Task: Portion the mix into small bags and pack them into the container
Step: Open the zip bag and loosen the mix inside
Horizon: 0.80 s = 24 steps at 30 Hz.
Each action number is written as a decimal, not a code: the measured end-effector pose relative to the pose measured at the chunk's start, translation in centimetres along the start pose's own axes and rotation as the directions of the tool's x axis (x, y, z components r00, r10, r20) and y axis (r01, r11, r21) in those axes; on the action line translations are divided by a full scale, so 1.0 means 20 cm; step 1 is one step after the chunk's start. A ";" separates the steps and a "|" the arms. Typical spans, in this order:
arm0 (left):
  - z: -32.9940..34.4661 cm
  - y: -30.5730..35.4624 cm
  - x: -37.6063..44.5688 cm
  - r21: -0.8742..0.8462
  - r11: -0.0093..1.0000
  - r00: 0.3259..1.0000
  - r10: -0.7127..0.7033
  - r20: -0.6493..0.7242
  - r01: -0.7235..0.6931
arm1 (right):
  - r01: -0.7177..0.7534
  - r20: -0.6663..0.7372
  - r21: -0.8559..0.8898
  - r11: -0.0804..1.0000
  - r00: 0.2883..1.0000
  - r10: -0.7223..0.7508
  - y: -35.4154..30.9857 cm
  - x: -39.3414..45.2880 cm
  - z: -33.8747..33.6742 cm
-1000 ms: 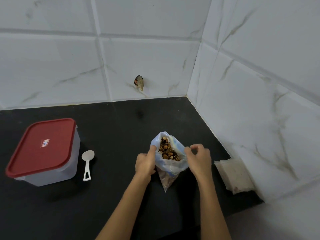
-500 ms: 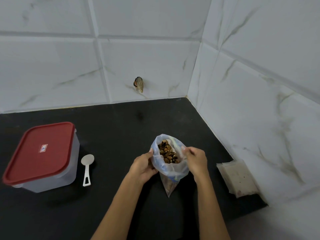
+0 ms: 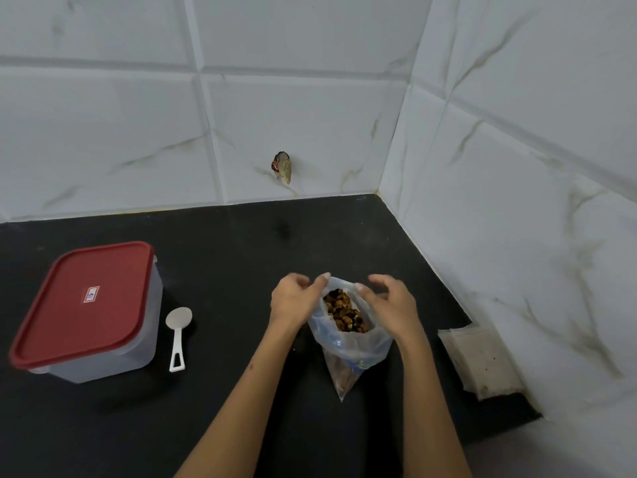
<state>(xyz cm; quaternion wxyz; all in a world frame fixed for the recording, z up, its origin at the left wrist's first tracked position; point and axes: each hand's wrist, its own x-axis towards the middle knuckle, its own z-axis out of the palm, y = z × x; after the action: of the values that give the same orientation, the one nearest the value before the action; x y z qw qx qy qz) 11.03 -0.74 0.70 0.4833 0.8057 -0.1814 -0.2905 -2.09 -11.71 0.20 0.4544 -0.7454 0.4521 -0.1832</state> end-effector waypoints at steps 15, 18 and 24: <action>0.06 0.06 0.16 -0.081 0.945 0.930 -0.294 0.222 0.318 | -0.376 0.304 0.171 0.911 0.899 0.314 -0.13 0.12 0.05; 0.10 0.05 0.18 -0.070 0.924 0.909 -0.353 0.220 0.376 | -0.564 0.344 0.201 0.801 0.806 0.481 -0.11 0.15 0.06; 0.16 0.00 0.14 -0.089 0.951 0.955 -0.292 0.047 0.295 | -0.498 0.257 0.231 0.836 0.860 0.441 -0.08 0.15 0.12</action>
<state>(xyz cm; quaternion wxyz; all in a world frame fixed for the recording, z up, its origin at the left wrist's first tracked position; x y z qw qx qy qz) 11.12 -4.42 -1.31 0.4694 0.7949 -0.0538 -0.3807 1.94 -12.67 -0.16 0.6312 -0.5505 0.5435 -0.0566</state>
